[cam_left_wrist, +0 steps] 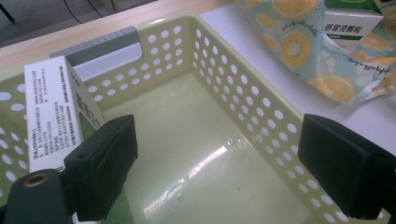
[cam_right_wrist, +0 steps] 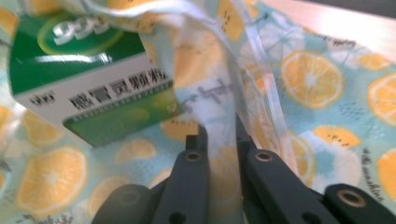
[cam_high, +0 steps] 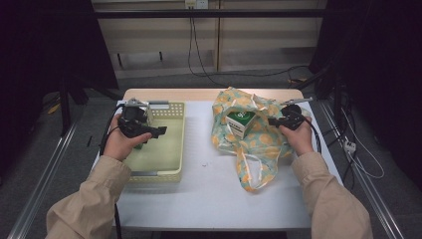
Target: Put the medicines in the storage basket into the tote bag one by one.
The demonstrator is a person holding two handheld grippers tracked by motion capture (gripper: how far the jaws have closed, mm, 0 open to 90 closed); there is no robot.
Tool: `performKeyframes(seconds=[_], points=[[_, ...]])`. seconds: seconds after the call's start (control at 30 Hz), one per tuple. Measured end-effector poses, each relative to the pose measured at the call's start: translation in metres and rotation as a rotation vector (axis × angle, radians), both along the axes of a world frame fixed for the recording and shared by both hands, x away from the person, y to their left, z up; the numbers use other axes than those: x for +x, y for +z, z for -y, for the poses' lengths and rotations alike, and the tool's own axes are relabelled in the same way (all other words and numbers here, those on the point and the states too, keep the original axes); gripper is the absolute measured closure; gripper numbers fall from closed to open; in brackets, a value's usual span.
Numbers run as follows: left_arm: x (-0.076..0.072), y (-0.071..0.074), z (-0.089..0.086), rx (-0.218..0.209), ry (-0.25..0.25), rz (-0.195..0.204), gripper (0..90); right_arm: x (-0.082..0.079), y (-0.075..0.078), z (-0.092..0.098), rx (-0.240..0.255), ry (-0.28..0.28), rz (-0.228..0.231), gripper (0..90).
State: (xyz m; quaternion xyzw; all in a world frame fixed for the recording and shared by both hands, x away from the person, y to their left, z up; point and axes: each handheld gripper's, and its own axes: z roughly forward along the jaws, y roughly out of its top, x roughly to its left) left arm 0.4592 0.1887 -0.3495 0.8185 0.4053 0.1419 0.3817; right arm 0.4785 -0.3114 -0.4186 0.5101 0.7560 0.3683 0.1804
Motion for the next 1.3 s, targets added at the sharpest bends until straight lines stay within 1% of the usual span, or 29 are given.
performKeyframes(seconds=[0.03, 0.1, 0.13, 0.17, 0.2, 0.27, 0.3, 0.37, 0.4, 0.47, 0.5, 0.53, 0.63, 0.67, 0.7, 0.73, 0.83, 0.9, 0.93, 1.0, 1.03, 1.07, 1.1, 1.13, 1.17, 1.2, 1.23, 1.3], points=[[0.000, 0.001, -0.002, 0.010, -0.002, 0.009, 12.0, -0.001, 0.003, 0.001, 0.013, -0.003, 0.006, 90.0], [0.001, 0.003, -0.004, 0.005, 0.006, 0.009, 12.0, -0.002, 0.008, 0.003, 0.037, -0.013, 0.014, 90.0], [0.001, 0.003, -0.006, 0.008, 0.013, 0.017, 12.0, -0.002, 0.012, 0.004, 0.050, -0.018, 0.018, 90.0], [0.001, 0.004, -0.007, -0.001, 0.019, 0.013, 12.0, -0.003, 0.015, 0.005, 0.063, -0.020, 0.025, 90.0], [0.002, 0.004, -0.008, -0.002, 0.028, 0.019, 12.0, -0.003, 0.018, 0.006, 0.065, -0.024, 0.034, 90.0], [0.003, 0.004, -0.011, 0.013, 0.046, 0.029, 12.0, -0.005, 0.025, 0.007, 0.069, -0.023, 0.046, 90.0], [0.004, 0.005, -0.013, 0.028, 0.045, 0.029, 12.0, -0.006, 0.028, 0.008, 0.077, -0.024, 0.054, 90.0], [0.005, 0.004, -0.018, 0.020, 0.062, 0.025, 12.0, -0.007, 0.032, 0.008, 0.079, -0.024, 0.059, 90.0], [0.007, 0.004, -0.021, 0.016, 0.078, 0.031, 12.0, -0.008, 0.033, 0.008, 0.078, -0.022, 0.060, 90.0], [0.009, 0.003, -0.027, 0.019, 0.104, 0.031, 12.0, -0.009, 0.035, 0.008, 0.081, -0.022, 0.057, 90.0], [0.011, 0.001, -0.029, 0.028, 0.109, 0.030, 12.0, -0.009, 0.035, 0.009, 0.079, -0.022, 0.059, 90.0], [0.012, 0.000, -0.030, 0.028, 0.117, 0.019, 12.0, -0.009, 0.036, 0.009, 0.082, -0.022, 0.062, 90.0], [0.016, -0.004, -0.032, 0.041, 0.129, 0.010, 12.1, -0.009, 0.038, 0.010, 0.093, -0.027, 0.065, 90.0], [0.018, -0.005, -0.033, 0.049, 0.134, 0.010, 12.2, -0.009, 0.039, 0.011, 0.096, -0.026, 0.065, 90.0], [0.020, -0.007, -0.034, 0.056, 0.150, 0.015, 12.5, -0.009, 0.040, 0.011, 0.094, -0.025, 0.067, 90.0], [0.022, -0.009, -0.034, 0.075, 0.154, 0.012, 12.7, -0.009, 0.041, 0.012, 0.094, -0.025, 0.068, 90.0], [0.027, -0.014, -0.035, 0.076, 0.174, 0.003, 13.0, -0.009, 0.045, 0.012, 0.094, -0.022, 0.072, 90.0], [0.030, -0.017, -0.036, 0.081, 0.184, -0.012, 13.0, -0.009, 0.047, 0.012, 0.093, -0.018, 0.073, 90.0], [0.032, -0.019, -0.037, 0.100, 0.184, -0.015, 13.3, -0.009, 0.048, 0.012, 0.099, -0.017, 0.074, 90.0], [0.034, -0.022, -0.036, 0.106, 0.196, -0.026, 14.2, -0.010, 0.049, 0.012, 0.098, -0.013, 0.075, 90.0], [0.035, -0.023, -0.036, 0.118, 0.199, -0.029, 15.4, -0.010, 0.048, 0.012, 0.100, -0.012, 0.075, 90.0], [0.036, -0.024, -0.036, 0.129, 0.208, -0.042, 17.3, -0.011, 0.048, 0.012, 0.101, -0.010, 0.073, 90.0], [0.038, -0.026, -0.035, 0.117, 0.225, -0.052, 18.4, -0.011, 0.048, 0.012, 0.101, -0.008, 0.073, 90.0], [0.038, -0.027, -0.035, 0.110, 0.249, -0.069, 21.0, -0.011, 0.048, 0.013, 0.102, -0.008, 0.072, 90.0], [0.039, -0.029, -0.035, 0.117, 0.263, -0.068, 27.2, -0.011, 0.048, 0.013, 0.101, -0.007, 0.070, 90.0], [0.040, -0.030, -0.034, 0.120, 0.260, -0.077, 33.4, -0.012, 0.048, 0.013, 0.102, -0.006, 0.069, 90.0], [0.040, -0.031, -0.033, 0.132, 0.273, -0.081, 39.8, -0.012, 0.048, 0.013, 0.103, -0.006, 0.067, 90.0], [0.040, -0.033, -0.031, 0.150, 0.271, -0.092, 49.7, -0.013, 0.048, 0.014, 0.101, -0.003, 0.066, 90.0]])
